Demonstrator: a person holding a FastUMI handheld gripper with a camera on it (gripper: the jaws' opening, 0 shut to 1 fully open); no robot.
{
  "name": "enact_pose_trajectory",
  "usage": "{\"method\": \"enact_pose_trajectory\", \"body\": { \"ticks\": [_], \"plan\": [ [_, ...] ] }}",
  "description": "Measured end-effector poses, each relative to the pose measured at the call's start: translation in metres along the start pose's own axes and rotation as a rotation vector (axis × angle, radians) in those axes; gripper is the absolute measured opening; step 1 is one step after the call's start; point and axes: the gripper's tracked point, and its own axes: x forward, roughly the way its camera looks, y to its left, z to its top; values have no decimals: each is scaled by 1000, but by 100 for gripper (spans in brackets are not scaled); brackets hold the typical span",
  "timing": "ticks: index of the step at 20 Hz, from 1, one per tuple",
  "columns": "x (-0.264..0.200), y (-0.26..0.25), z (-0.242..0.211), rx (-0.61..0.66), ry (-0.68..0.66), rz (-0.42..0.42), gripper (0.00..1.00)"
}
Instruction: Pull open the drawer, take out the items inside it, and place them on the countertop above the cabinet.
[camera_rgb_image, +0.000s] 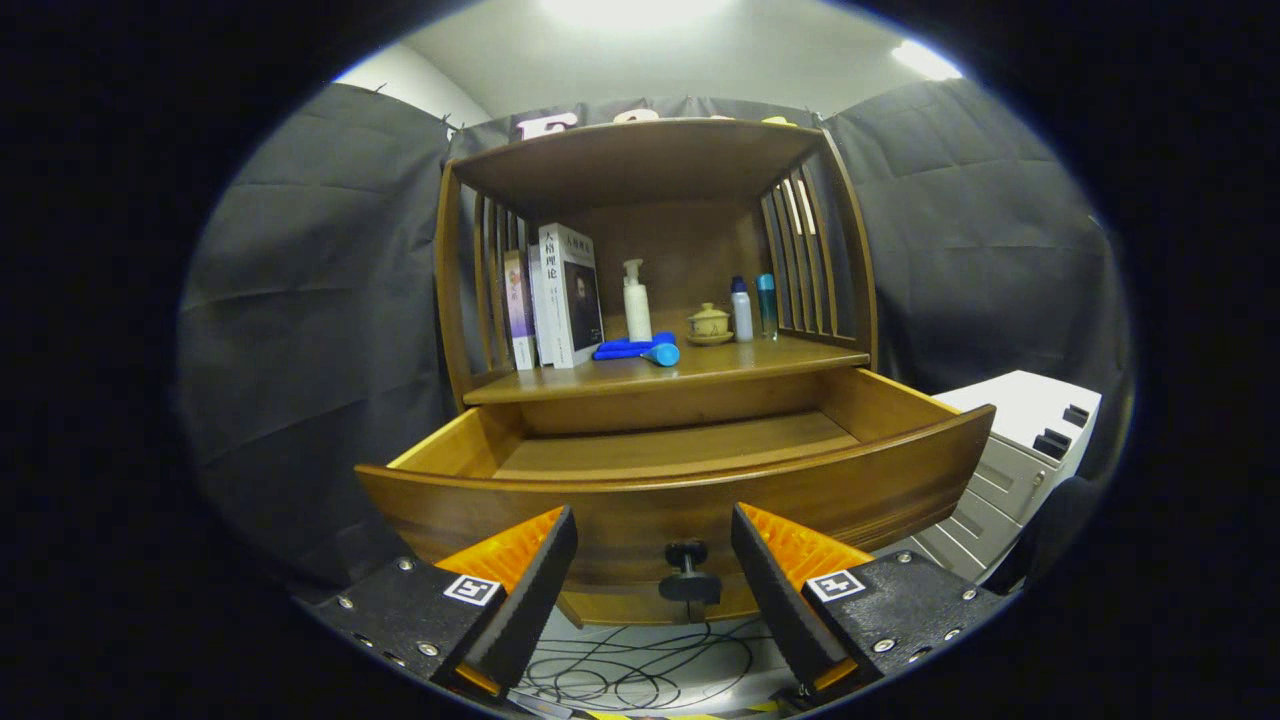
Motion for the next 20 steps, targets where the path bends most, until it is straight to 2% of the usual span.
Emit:
{"method": "enact_pose_trajectory", "body": {
  "ticks": [5,10,14,20],
  "plan": [
    [8,-7,-12,-29,21,-40,96],
    [24,-21,-1,-13,-3,-70,96],
    [27,-17,-2,1,-29,-15,95],
    [36,-21,2,-10,-26,3,95]
  ]
}}
